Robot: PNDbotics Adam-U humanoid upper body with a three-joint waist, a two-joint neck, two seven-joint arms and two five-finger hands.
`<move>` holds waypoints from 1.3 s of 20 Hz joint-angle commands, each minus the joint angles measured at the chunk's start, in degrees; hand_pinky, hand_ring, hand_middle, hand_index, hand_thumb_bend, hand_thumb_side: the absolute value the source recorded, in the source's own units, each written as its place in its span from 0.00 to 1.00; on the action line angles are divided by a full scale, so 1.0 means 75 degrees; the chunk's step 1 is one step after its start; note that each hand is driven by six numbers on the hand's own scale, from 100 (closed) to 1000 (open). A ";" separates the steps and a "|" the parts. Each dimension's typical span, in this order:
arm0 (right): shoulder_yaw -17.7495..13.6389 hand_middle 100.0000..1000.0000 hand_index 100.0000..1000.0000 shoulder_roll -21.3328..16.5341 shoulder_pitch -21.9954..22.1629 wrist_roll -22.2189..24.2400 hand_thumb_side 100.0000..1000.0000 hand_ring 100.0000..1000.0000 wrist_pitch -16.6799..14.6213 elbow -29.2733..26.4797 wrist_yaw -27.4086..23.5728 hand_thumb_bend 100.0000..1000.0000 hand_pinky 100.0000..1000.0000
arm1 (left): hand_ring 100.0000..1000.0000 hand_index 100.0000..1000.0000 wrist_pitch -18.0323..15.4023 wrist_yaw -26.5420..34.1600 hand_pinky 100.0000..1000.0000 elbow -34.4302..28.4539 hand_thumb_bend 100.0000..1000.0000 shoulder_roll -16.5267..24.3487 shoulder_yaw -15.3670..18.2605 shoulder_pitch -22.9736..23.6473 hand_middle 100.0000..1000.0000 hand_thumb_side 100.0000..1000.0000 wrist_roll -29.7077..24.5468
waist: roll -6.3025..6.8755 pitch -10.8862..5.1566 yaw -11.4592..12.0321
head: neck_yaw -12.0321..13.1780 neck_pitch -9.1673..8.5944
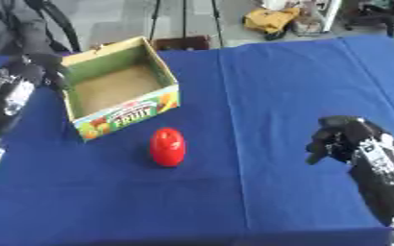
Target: Pick up objects on the table and place them in the box.
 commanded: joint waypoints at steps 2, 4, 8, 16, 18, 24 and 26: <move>-0.0146 0.51 0.70 -0.0207 -0.0131 -0.0020 0.59 0.52 -0.0187 -0.0159 -0.0139 0.00 0.43 | 0.52 0.78 -0.0457 -0.0615 0.42 0.0474 0.00 0.0607 -0.0382 -0.0501 0.60 0.54 -0.0263 | -0.0041 -0.0069 -0.0060 | 0.0068 -0.0039; -0.0175 0.51 0.70 -0.0238 -0.0165 -0.0029 0.58 0.52 -0.0269 -0.0159 -0.0183 0.00 0.43 | 0.53 0.78 -0.0688 -0.0989 0.43 0.0807 0.00 0.0705 -0.0557 -0.0781 0.61 0.50 -0.0351 | -0.0059 -0.0072 -0.0106 | 0.0087 -0.0048; -0.0264 0.51 0.70 -0.0297 -0.0201 -0.0086 0.56 0.53 -0.0451 -0.0159 -0.0181 0.00 0.45 | 0.54 0.79 -0.1136 -0.1671 0.44 0.1528 0.00 0.0711 -0.0845 -0.1373 0.61 0.42 -0.0347 | -0.0098 -0.0082 -0.0193 | 0.0114 -0.0053; -0.0411 0.51 0.70 -0.0349 -0.0256 -0.0274 0.53 0.53 -0.0804 -0.0159 -0.0123 0.00 0.48 | 0.56 0.80 -0.1663 -0.2711 0.45 0.2888 0.08 0.0476 -0.1111 -0.2332 0.64 0.55 -0.0136 | -0.0171 -0.0102 -0.0332 | 0.0136 -0.0080; -0.0396 0.51 0.70 -0.0367 -0.0295 -0.0224 0.53 0.53 -0.0902 -0.0159 -0.0162 0.00 0.48 | 0.56 0.80 -0.1835 -0.3001 0.46 0.3150 0.10 0.0412 -0.1167 -0.2509 0.64 0.55 -0.0079 | -0.0177 -0.0106 -0.0348 | 0.0148 -0.0075; -0.0261 0.51 0.70 -0.0413 -0.0609 0.0081 0.51 0.53 -0.1079 -0.0159 -0.0424 0.00 0.47 | 0.57 0.81 -0.2531 -0.3857 0.47 0.3726 0.26 0.0103 -0.1559 -0.3108 0.66 0.56 -0.0039 | -0.0173 -0.0119 -0.0446 | 0.0199 -0.0046; -0.0231 0.51 0.70 -0.0419 -0.0700 0.0196 0.51 0.53 -0.1102 -0.0159 -0.0532 0.00 0.47 | 0.58 0.81 -0.2768 -0.4172 0.48 0.3960 0.26 -0.0037 -0.1658 -0.3271 0.66 0.54 0.0032 | -0.0173 -0.0121 -0.0499 | 0.0224 -0.0036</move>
